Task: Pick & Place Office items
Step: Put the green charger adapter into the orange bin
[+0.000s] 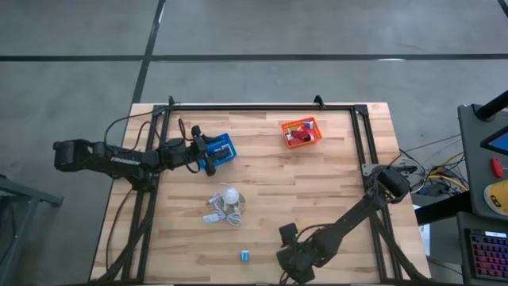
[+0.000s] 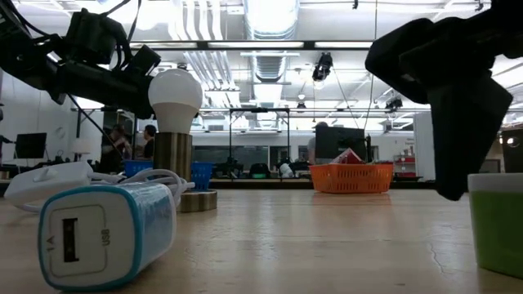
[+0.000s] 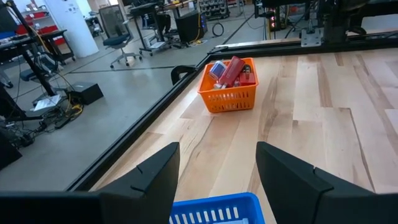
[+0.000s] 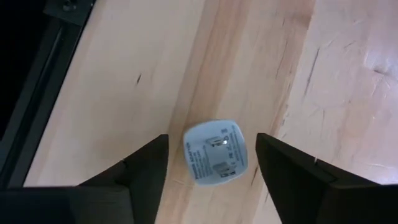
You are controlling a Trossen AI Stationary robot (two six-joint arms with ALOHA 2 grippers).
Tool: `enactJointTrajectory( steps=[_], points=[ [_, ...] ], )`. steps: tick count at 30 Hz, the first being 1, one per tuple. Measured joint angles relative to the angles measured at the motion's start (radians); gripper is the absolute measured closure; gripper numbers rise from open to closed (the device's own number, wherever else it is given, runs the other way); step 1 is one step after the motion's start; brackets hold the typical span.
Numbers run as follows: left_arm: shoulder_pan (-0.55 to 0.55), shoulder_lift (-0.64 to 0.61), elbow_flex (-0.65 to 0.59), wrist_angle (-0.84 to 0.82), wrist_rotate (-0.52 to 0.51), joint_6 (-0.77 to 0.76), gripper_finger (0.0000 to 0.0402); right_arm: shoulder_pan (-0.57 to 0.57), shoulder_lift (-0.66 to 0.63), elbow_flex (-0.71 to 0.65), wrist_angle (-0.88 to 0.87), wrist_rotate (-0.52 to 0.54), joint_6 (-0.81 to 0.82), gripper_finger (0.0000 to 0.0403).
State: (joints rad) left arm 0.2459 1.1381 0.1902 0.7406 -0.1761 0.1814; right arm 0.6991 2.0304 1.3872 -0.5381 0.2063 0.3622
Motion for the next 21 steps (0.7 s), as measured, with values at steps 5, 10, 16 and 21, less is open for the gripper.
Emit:
enactJointTrajectory(
  steps=[5,10,16,21],
  points=[
    [0.000,0.000,0.000,0.000,0.000,0.000,0.0186,0.000,0.000,0.000,0.002,-0.003,-0.003,0.0207],
    [0.000,0.000,0.000,0.000,0.000,-0.003,0.0186,0.000,0.000,0.000,0.002,-0.005,-0.007,0.0279],
    [0.000,0.000,0.000,-0.001,0.000,-0.003,0.0186,0.001,0.000,0.000,0.002,-0.005,-0.015,0.0282],
    [0.000,0.000,0.000,-0.001,0.000,-0.003,0.0186,0.000,0.000,-0.001,0.004,-0.001,-0.021,0.0282]
  ],
)
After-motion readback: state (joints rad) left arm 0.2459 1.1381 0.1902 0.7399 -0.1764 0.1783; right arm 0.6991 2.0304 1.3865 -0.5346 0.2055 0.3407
